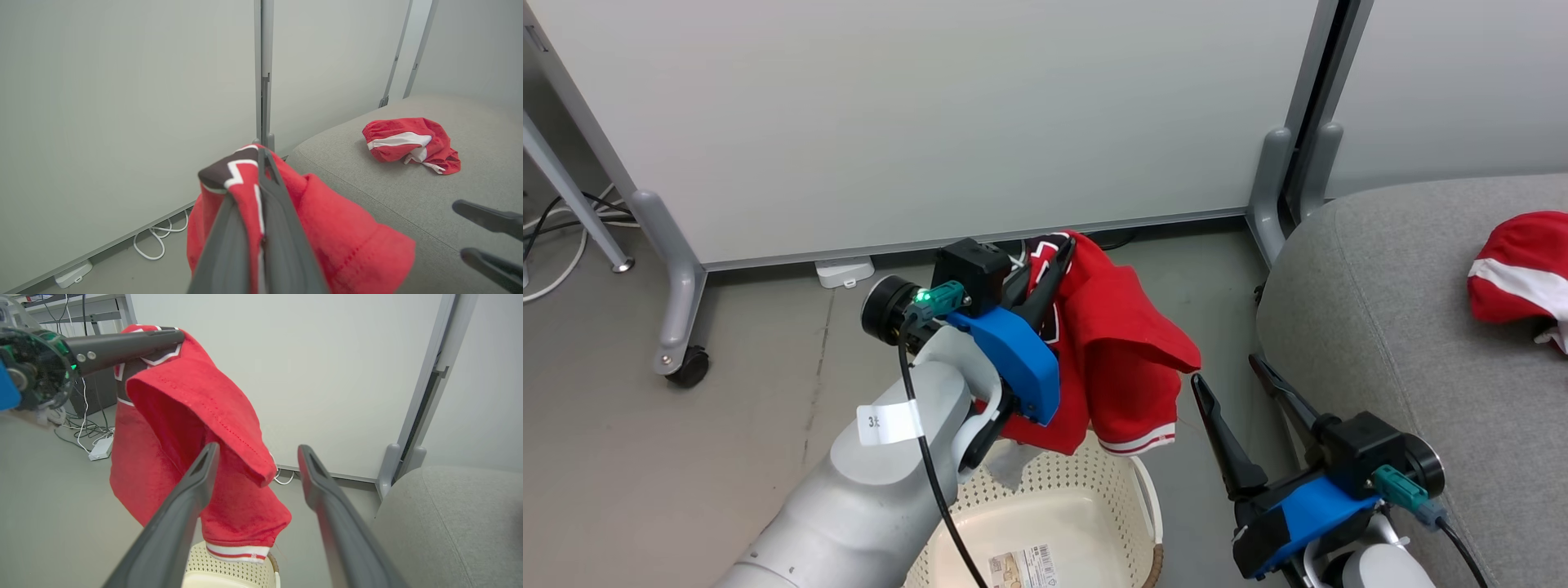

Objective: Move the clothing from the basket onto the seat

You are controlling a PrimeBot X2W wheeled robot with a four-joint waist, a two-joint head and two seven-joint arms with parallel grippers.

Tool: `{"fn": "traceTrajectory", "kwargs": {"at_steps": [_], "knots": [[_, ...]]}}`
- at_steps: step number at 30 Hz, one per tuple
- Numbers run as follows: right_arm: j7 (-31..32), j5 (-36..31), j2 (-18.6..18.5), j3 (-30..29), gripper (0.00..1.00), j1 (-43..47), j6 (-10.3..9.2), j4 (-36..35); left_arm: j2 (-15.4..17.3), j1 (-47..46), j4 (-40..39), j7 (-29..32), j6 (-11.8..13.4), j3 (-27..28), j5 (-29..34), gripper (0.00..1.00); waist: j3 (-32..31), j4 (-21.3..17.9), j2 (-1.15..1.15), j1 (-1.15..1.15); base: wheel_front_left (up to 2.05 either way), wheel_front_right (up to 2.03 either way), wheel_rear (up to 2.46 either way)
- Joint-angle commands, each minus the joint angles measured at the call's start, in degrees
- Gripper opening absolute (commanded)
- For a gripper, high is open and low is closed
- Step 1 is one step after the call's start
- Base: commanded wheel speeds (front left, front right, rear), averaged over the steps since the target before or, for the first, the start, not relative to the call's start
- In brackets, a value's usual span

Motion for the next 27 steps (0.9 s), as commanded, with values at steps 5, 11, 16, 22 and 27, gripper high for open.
{"fn": "traceTrajectory", "kwargs": {"at_steps": [5,11,16,22,27], "knots": [[0.1,0.5,0.1,0.5,1.0,0.7,0.01,0.4,0.0,-1.2,1.0,-0.9,-0.4,-1.0,-1.2,0.0,0.2,-0.2,-0.01,0.0,0.0,0.0,0.0],[0.6,-0.1,0.1,1.6,1.0,-0.7,0.01,1.1,0.0,-1.5,1.2,-1.2,-0.4,-2.0,-2.0,0.0,0.6,-0.3,-0.01,0.0,0.0,0.0,0.0],[0.8,-0.8,0.1,3.6,1.0,-3.9,0.01,4.0,0.0,-1.9,1.0,-1.4,-0.3,-3.1,-3.0,0.0,1.2,-0.2,-0.01,0.0,0.0,0.0,0.0],[0.7,-1.0,0.1,6.0,1.0,-9.1,0.01,9.9,0.0,-2.6,1.1,-1.6,0.0,-4.3,-4.0,0.0,1.9,0.1,-0.01,0.0,0.0,0.0,0.0],[0.2,-0.2,0.1,8.2,1.0,-14.6,0.01,16.1,0.0,-2.9,0.9,-1.7,0.1,-5.0,-4.5,0.0,2.4,0.4,-0.01,0.0,0.0,0.0,0.0]]}}
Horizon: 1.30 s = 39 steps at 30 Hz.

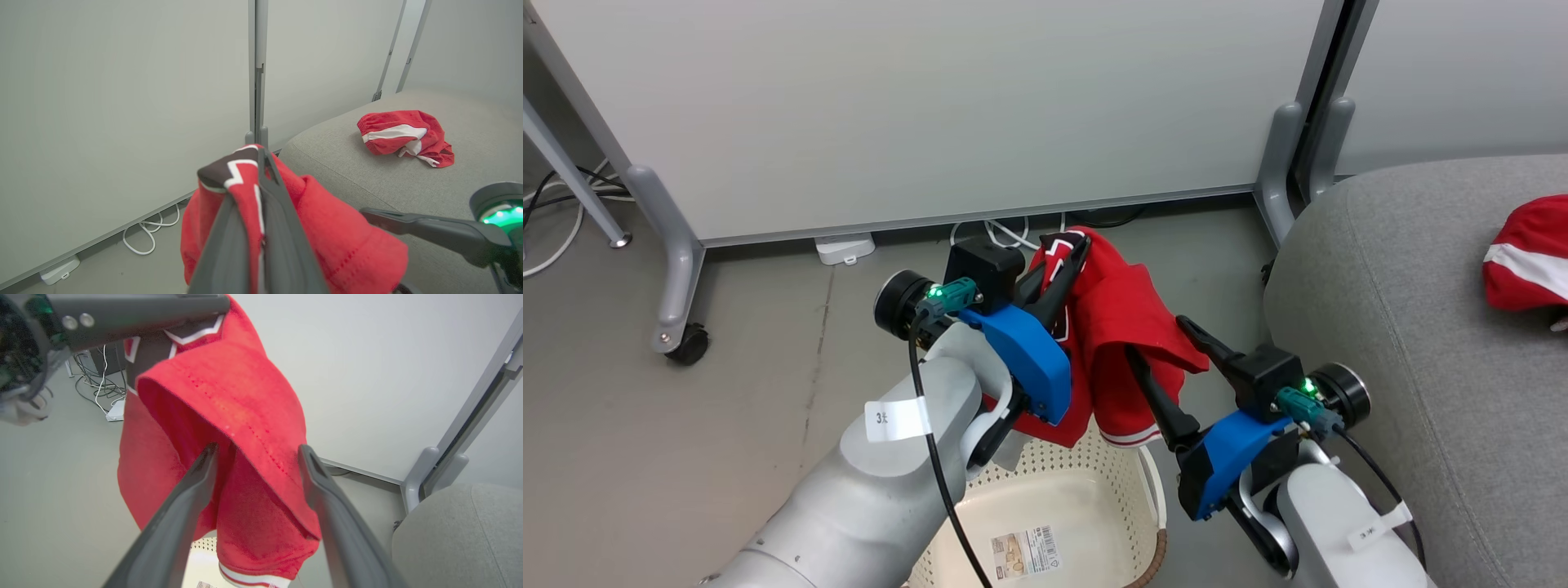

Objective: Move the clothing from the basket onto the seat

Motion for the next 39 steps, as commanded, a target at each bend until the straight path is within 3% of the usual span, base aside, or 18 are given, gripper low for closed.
{"fn": "traceTrajectory", "kwargs": {"at_steps": [1,20,21,22,23,35,36,38,39], "knots": [[-0.5,0.2,0.0,0.3,1.0,-1.7,0.01,1.3,0.0,-0.8,-0.2,-0.2,0.0,-0.1,-0.2,0.0,0.1,0.2,0.0,0.0,0.0,0.0,0.0],[-6.2,8.8,0.0,6.6,1.0,-15.6,0.01,21.3,0.0,-0.5,-0.7,-0.6,0.1,-2.8,-1.9,0.0,-0.1,1.1,0.0,0.0,0.0,0.0,0.0],[-6.3,9.4,0.0,6.9,0.49,-15.9,0.01,21.9,0.0,-0.4,-0.7,-0.6,0.1,-2.9,-2.0,0.0,-0.2,1.1,0.0,0.0,0.0,0.0,0.0],[-6.7,9.8,0.0,7.2,0.2,-16.2,0.01,22.4,0.0,-0.3,-0.7,-0.6,0.1,-2.9,-2.0,0.0,-0.3,1.1,0.0,0.0,0.0,0.0,0.0],[-6.9,10.4,0.0,7.5,0.0,-16.3,0.01,22.9,0.0,-0.2,-0.7,-0.6,0.1,-2.9,-2.0,0.0,-0.4,1.1,0.0,0.0,0.0,0.0,0.0],[-8.6,13.8,0.0,10.1,0.0,-17.9,0.01,26.4,0.0,0.2,-0.6,-0.6,0.5,-2.4,-1.7,0.0,-0.6,0.5,0.0,0.0,0.0,0.0,0.0],[-8.7,13.9,0.0,10.2,0.0,-18.0,0.01,26.5,0.0,0.1,-1.0,-0.6,0.8,-1.9,-1.3,0.09,-0.6,0.5,0.0,0.0,0.0,0.0,0.0],[-8.8,14.2,0.0,10.3,0.0,-18.1,0.01,26.8,0.0,0.5,-1.4,-0.6,0.9,-1.5,-0.9,0.49,-0.6,0.5,0.0,0.0,0.0,0.0,0.0],[-8.8,14.3,0.0,10.3,0.0,-18.2,0.01,26.9,0.0,0.6,-1.5,-0.6,0.9,-1.3,-0.6,0.89,-0.6,0.5,0.0,0.0,0.0,0.0,0.0]]}}
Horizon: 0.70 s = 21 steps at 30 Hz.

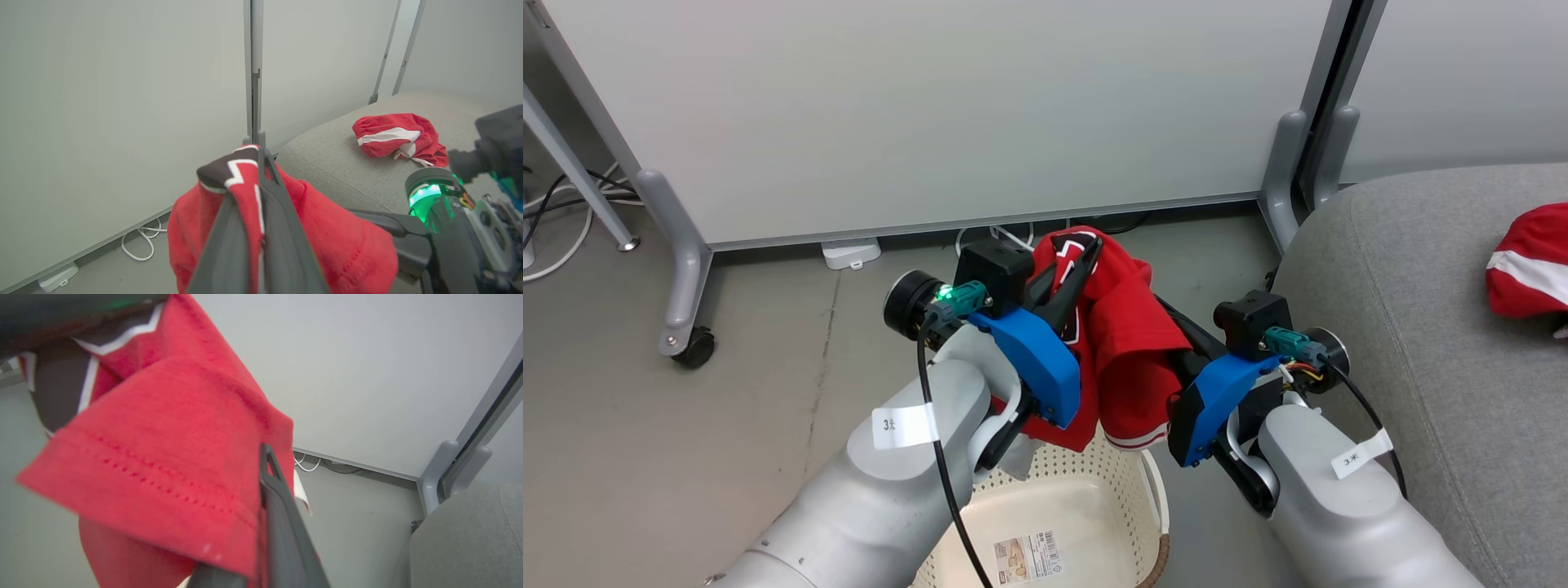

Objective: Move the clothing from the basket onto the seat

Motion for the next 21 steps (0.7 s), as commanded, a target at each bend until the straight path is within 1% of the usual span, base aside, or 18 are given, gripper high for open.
{"fn": "traceTrajectory", "kwargs": {"at_steps": [1,8,21], "knots": [[-0.3,0.3,0.0,0.2,0.0,-0.9,0.01,0.3,0.0,0.8,-0.3,-0.3,0.2,0.7,0.6,1.0,0.0,0.0,0.0,0.0,0.0,0.0,0.0],[-0.6,0.7,0.0,0.1,0.0,-1.3,0.01,0.7,0.0,2.5,-0.5,-0.3,0.3,2.8,2.3,1.0,0.0,0.0,0.0,0.0,0.0,0.0,0.0],[-0.6,-0.7,0.0,-2.2,0.0,-1.1,0.01,-0.2,0.7,7.8,-3.0,-0.3,-0.4,7.5,6.8,1.0,0.1,-0.1,0.0,0.0,0.0,0.0,0.0]]}}
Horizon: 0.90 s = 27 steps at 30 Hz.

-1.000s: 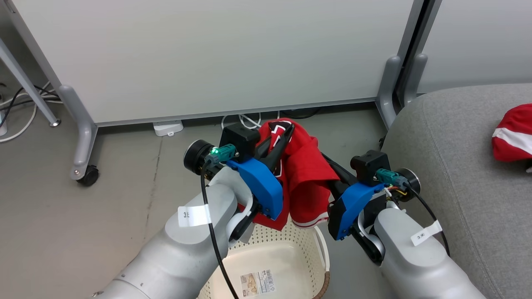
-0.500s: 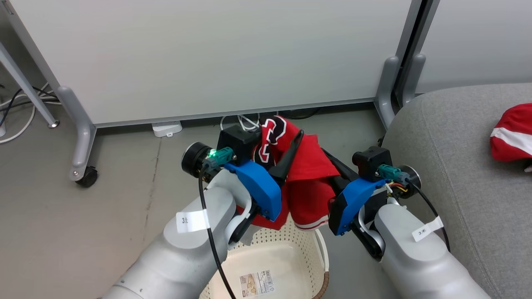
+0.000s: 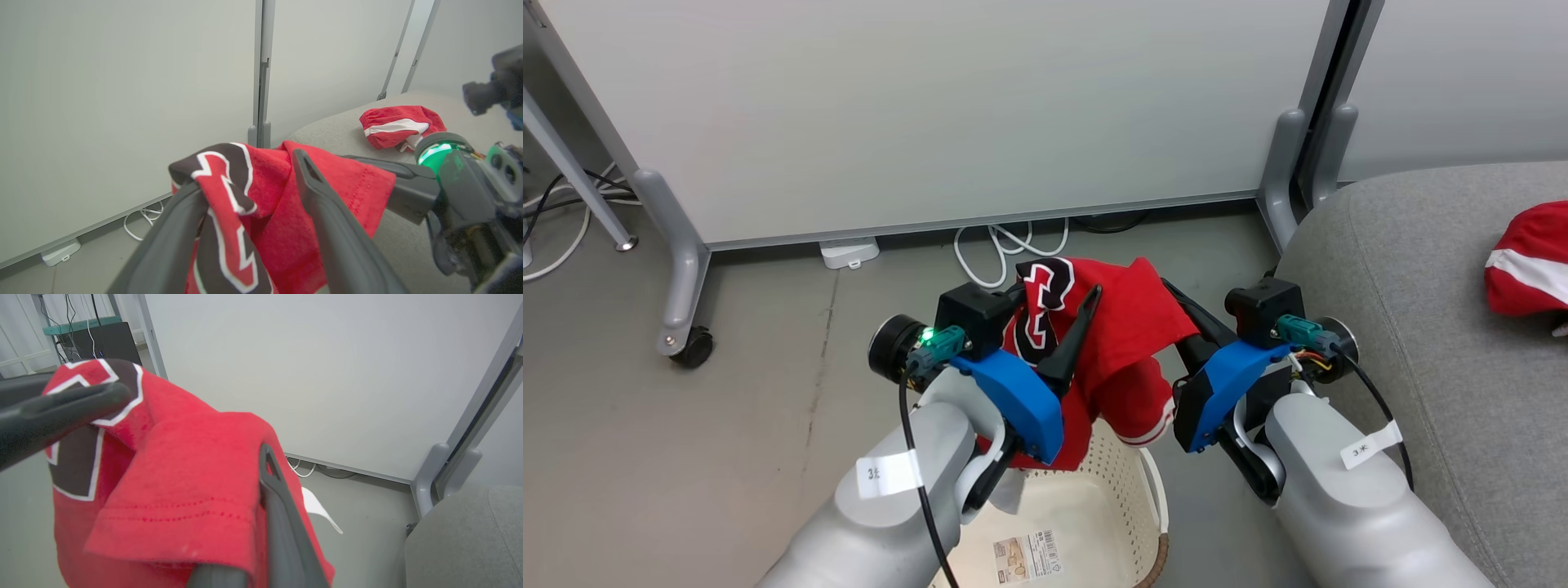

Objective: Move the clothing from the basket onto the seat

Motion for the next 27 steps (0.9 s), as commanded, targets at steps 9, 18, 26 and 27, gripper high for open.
{"fn": "traceTrajectory", "kwargs": {"at_steps": [9,18,26,27], "knots": [[-0.3,-0.9,0.0,-1.0,0.0,0.3,0.01,-1.2,1.9,7.3,-6.4,-0.3,-0.5,5.9,5.5,1.0,0.1,0.0,0.0,0.0,0.0,0.0,0.0],[-0.3,-1.5,0.0,-1.5,0.0,0.7,0.01,-1.7,4.3,16.5,-14.8,-0.3,-0.8,13.5,11.2,1.0,0.0,-0.4,0.0,0.0,0.0,0.0,0.0],[-0.3,-1.7,0.0,-1.8,0.0,1.1,0.01,-1.7,5.5,24.5,-19.8,-0.3,-1.1,20.0,15.6,1.0,-0.2,-0.7,0.0,0.0,0.0,0.0,0.0],[-0.3,-1.7,0.0,-1.8,0.0,1.1,0.01,-1.7,5.6,25.1,-20.0,-0.3,-1.1,20.5,16.0,1.0,-0.2,-0.7,0.0,0.0,0.0,0.0,0.0]]}}
